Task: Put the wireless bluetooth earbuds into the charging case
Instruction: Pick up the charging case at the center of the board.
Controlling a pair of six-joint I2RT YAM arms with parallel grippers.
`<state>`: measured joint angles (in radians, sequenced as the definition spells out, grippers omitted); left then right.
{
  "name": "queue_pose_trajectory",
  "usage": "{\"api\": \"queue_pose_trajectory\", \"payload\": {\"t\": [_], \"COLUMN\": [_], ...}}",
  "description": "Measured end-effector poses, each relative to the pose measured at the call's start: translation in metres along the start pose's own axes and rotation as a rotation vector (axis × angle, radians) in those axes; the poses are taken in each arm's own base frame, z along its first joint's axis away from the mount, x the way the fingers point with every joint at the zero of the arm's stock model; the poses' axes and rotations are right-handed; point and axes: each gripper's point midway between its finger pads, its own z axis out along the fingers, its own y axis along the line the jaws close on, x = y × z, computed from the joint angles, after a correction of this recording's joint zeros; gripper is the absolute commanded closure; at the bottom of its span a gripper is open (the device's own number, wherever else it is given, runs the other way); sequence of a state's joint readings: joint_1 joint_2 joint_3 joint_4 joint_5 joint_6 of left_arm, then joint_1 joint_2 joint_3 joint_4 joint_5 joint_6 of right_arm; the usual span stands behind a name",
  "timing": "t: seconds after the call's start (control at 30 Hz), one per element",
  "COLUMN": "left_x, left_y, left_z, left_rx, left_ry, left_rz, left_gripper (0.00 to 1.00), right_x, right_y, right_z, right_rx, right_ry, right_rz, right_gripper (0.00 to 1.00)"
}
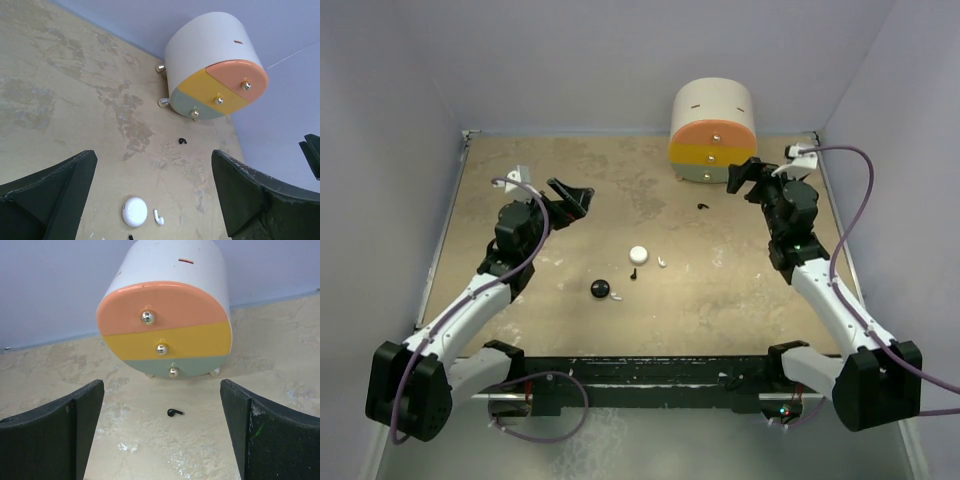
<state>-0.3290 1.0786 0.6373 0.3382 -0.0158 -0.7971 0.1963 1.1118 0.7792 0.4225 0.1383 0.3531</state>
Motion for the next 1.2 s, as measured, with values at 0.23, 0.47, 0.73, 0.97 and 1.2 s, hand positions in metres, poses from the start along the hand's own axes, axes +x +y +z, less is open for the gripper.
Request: {"api": "queue_pose_trajectory", "payload": {"t": [0.23,0.47,0.73,0.97,1.2], "left_x": [-0.016,-0.009,0.01,0.049,0.088], "left_y": [-0.002,0.017,0.034,0.035,0.03], "left_z": [-0.017,-0.016,-0.019,-0.025,-0.038], "left_rx": [0.003,-0.073,-0.158,-0.196,-0.214], "left_ry": [-0.081,-0.079,0.015,0.133,0.221], "left_rz": [-0.007,-0.031,0.028,0.101,0.171], "left_gripper": [0.0,0.0,0.07,0.1,0.12], "right_x": [-0.027,-0.027,0.037,0.099,0.132], "right_y": [0.006,0.005,0.022,0.096,0.111], "right_z": [-0.028,-0.032,-0.017,-0.035,-0.052], "right_rx": [-0.035,-0.042,-0.112,-0.29,-0.319], "right_ry": [-0.096,-0.101,0.096,0.253,0.331], "right_rz": [-0.002,-0.033,-0.08,-0.093,-0.094], "right_gripper": [0.0,0.0,0.0,0.0,0.01]}}
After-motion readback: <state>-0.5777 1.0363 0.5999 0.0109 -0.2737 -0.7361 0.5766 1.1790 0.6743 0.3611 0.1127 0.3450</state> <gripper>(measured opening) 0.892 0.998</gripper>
